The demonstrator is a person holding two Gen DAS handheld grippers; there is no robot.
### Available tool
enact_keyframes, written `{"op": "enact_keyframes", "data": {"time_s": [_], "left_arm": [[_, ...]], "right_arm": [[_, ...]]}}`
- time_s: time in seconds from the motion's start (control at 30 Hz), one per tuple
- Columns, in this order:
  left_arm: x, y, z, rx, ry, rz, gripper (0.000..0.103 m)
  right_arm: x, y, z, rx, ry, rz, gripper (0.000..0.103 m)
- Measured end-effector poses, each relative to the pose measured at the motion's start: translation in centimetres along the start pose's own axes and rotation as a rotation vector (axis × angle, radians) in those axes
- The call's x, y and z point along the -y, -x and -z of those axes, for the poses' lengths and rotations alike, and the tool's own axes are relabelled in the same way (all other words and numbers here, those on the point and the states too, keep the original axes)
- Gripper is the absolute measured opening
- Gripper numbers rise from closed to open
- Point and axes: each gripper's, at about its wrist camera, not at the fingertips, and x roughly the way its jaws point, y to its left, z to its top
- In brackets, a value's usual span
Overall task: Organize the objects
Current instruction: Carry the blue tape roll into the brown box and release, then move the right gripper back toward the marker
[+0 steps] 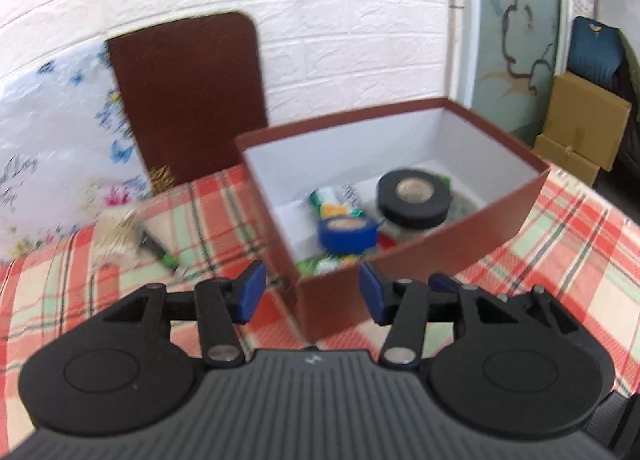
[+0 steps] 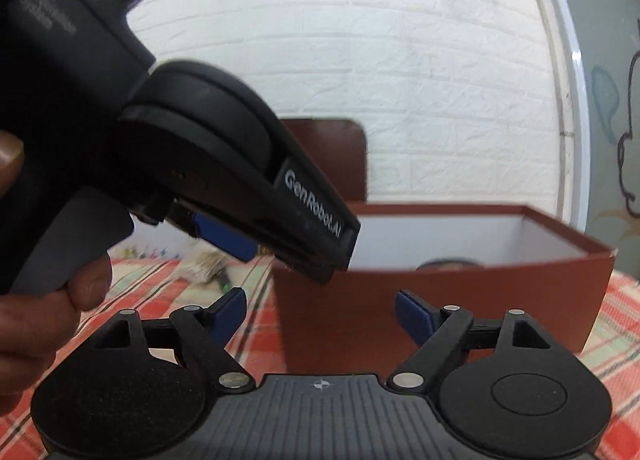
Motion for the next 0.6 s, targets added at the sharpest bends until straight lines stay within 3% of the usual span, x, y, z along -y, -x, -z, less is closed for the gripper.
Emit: {"op": "enact_keyframes", "data": {"time_s": [0.23,0.5,0.6], "left_arm": [[-2.9,0.8,2.5,-0.044,0.043,-0.072,0.054],[-7.1,0.0,5.7,-0.093,0.103,-0.147,0.054],[-8.5,-0.4,6.6,-0.109,0.12,-0.174,0.054]], "right_arm": [[-1.1,-1.2,1.4,-0.165,-0.08,-0.067,0.081],[-1.6,-3.0,2.0,-0.265,-0.088,-0.078,0.081],[-3.5,-3.6,2.7,-0.296,-0.061,-0.099,0.081]]}}
